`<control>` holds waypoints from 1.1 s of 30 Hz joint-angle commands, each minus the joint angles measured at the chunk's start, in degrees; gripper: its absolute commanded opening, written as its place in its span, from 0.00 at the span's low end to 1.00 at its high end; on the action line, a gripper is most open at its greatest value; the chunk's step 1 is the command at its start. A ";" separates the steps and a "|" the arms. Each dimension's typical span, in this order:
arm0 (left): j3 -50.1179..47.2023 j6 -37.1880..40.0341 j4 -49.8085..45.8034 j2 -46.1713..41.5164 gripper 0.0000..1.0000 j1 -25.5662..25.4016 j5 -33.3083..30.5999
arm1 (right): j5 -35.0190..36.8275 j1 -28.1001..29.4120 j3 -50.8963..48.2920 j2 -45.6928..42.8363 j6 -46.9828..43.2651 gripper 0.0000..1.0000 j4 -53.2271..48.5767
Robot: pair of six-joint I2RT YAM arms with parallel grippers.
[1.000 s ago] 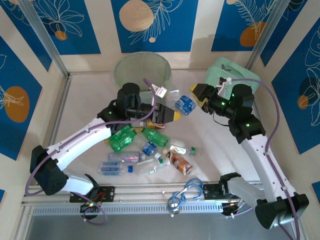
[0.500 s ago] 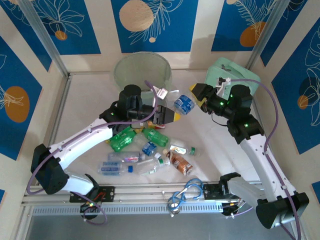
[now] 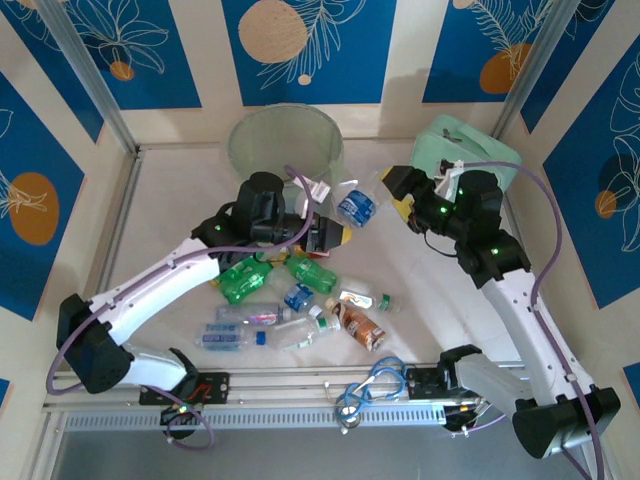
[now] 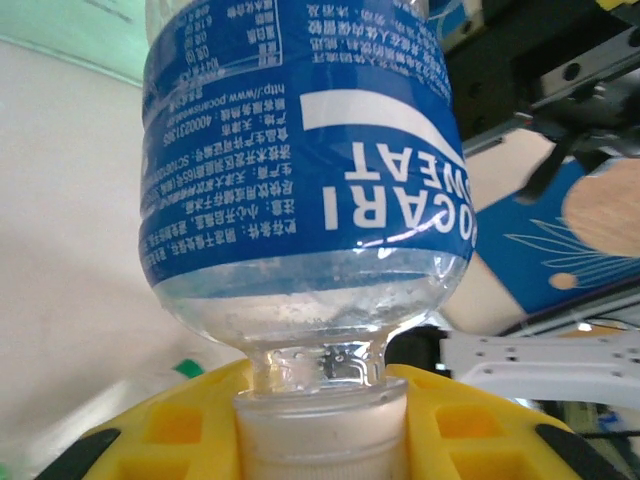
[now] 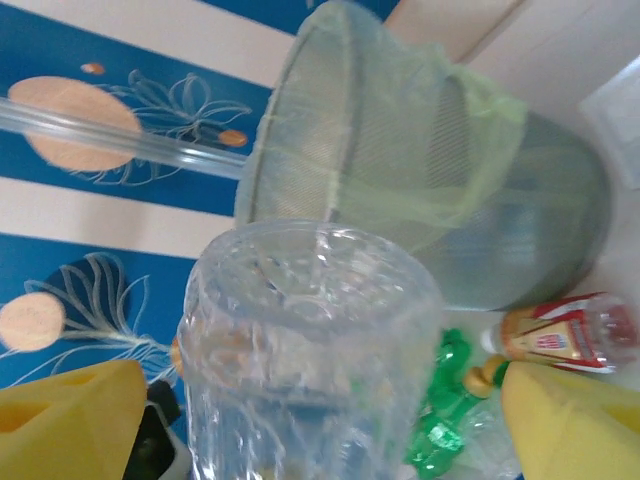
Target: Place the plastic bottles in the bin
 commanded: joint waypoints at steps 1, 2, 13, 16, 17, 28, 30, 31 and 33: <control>3.68 7.69 -6.17 -4.23 0.09 -0.27 -8.36 | 9.30 -0.97 4.53 -2.54 -4.51 0.93 -12.46; 3.68 8.86 -7.04 -5.31 0.07 -0.25 -10.40 | 10.24 -1.96 5.14 -2.90 -5.06 0.93 -14.71; 11.30 17.85 -16.64 -9.70 0.00 0.02 -28.96 | 16.11 -8.57 1.55 -7.60 -2.36 0.92 -26.55; 14.86 21.44 -19.64 -8.11 0.00 0.54 -32.58 | 14.40 -8.54 0.10 -7.05 -1.60 0.91 -26.51; 16.55 22.44 -21.36 -6.97 0.00 0.74 -34.92 | 13.78 -8.52 -0.35 -6.76 -1.46 0.90 -26.49; 30.32 23.26 -30.74 5.95 0.00 8.58 -41.05 | 12.75 -6.70 -3.76 -7.61 -0.79 0.89 -26.68; 30.78 23.18 -30.74 8.41 0.00 10.85 -40.19 | 12.47 -6.58 -4.22 -7.34 -0.63 0.89 -26.58; 31.14 22.87 -30.86 9.40 0.00 11.91 -39.84 | 12.34 -6.44 -4.38 -7.20 -0.62 0.89 -26.54; 32.11 21.73 -31.35 11.60 0.00 14.36 -38.72 | 12.12 -6.26 -4.61 -7.02 -0.49 0.89 -26.09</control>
